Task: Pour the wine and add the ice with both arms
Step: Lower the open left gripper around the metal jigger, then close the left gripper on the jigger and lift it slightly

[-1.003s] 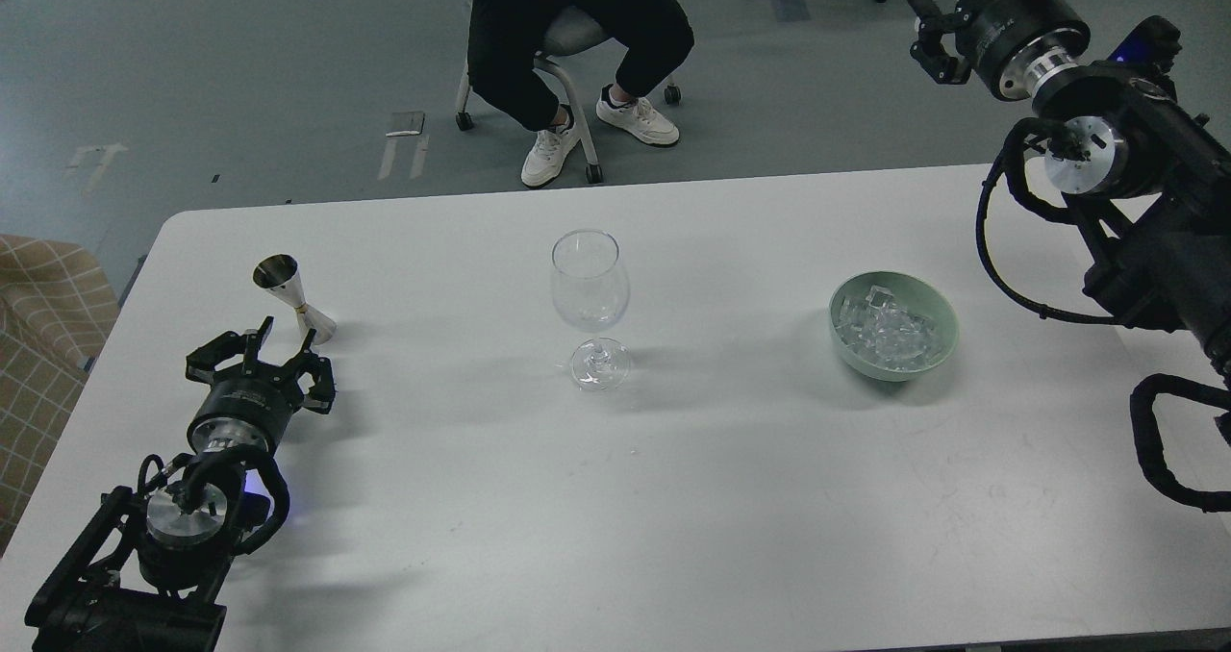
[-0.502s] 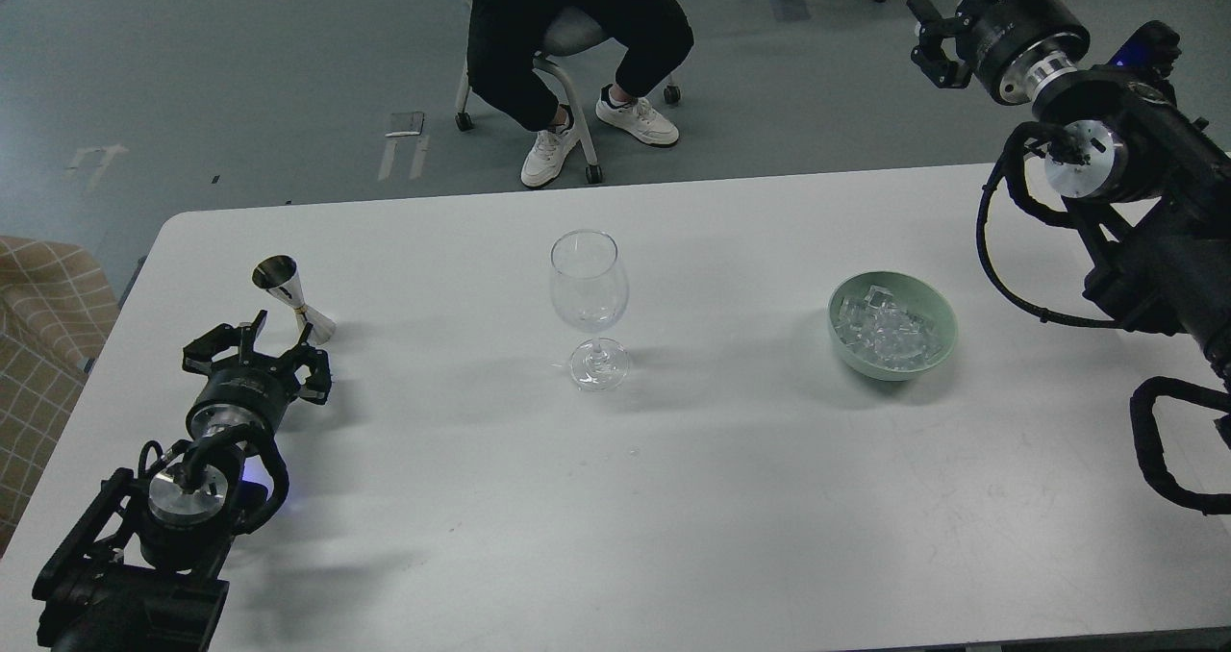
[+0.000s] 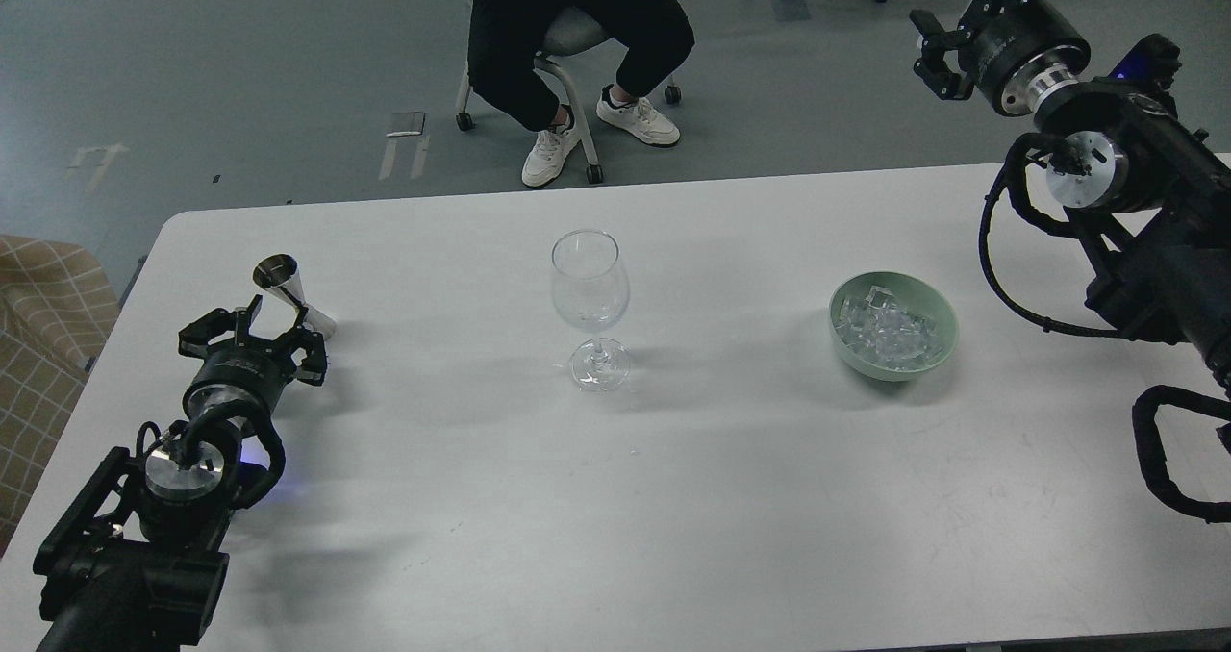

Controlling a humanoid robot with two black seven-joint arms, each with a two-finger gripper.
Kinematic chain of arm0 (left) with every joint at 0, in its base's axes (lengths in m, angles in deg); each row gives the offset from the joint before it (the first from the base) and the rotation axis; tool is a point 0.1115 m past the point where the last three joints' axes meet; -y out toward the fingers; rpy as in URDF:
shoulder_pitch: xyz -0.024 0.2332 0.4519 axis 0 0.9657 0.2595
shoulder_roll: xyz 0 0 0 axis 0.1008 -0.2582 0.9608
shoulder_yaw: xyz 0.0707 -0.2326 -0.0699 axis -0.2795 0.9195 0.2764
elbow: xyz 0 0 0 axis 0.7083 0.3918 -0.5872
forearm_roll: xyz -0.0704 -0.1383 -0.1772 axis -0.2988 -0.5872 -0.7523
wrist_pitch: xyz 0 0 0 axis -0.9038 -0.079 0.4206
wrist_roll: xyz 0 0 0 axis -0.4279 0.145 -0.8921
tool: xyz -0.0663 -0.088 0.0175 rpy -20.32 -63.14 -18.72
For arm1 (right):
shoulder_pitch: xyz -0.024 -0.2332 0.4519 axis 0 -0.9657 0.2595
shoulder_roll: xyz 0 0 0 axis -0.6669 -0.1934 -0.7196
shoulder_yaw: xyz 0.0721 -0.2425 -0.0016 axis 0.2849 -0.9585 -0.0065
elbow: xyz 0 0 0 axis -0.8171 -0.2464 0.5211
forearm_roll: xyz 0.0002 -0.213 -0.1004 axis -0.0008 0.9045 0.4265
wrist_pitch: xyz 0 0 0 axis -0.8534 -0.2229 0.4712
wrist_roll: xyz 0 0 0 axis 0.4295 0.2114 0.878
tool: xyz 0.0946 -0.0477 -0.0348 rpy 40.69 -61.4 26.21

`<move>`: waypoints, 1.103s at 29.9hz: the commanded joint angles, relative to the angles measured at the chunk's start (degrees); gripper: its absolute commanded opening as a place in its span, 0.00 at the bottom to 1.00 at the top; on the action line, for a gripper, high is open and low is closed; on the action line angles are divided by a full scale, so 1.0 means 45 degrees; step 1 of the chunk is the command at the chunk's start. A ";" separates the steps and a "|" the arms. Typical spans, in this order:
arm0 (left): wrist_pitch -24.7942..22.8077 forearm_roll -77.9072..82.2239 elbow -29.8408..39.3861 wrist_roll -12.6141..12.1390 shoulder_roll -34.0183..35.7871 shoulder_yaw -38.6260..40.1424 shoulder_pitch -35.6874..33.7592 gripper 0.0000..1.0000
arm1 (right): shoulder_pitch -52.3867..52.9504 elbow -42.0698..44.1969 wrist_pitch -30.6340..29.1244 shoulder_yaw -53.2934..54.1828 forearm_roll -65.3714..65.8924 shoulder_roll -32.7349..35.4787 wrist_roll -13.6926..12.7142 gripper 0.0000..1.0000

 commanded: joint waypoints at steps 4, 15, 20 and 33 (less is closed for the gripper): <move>-0.0001 -0.0005 -0.0019 -0.0020 -0.0179 0.0002 -0.0081 0.49 | 0.0003 -0.0001 0.0001 0.0001 0.0000 0.0024 -0.0019 1.00; -0.0001 -0.0005 -0.0604 -0.0020 -0.0237 0.0002 -0.0628 0.49 | 0.0081 -0.0001 0.0001 0.0001 0.0000 0.0024 -0.0019 1.00; -0.0021 -0.0005 -0.1053 -0.0098 -0.0296 0.0002 -0.0979 0.49 | 0.0101 0.0018 0.0001 0.0001 0.0000 0.0044 -0.0019 1.00; -0.0021 -0.0024 -0.1541 -0.0098 -0.0413 0.0022 -0.1312 0.47 | 0.0140 0.0018 -0.0019 -0.0019 0.0000 0.0044 -0.0019 1.00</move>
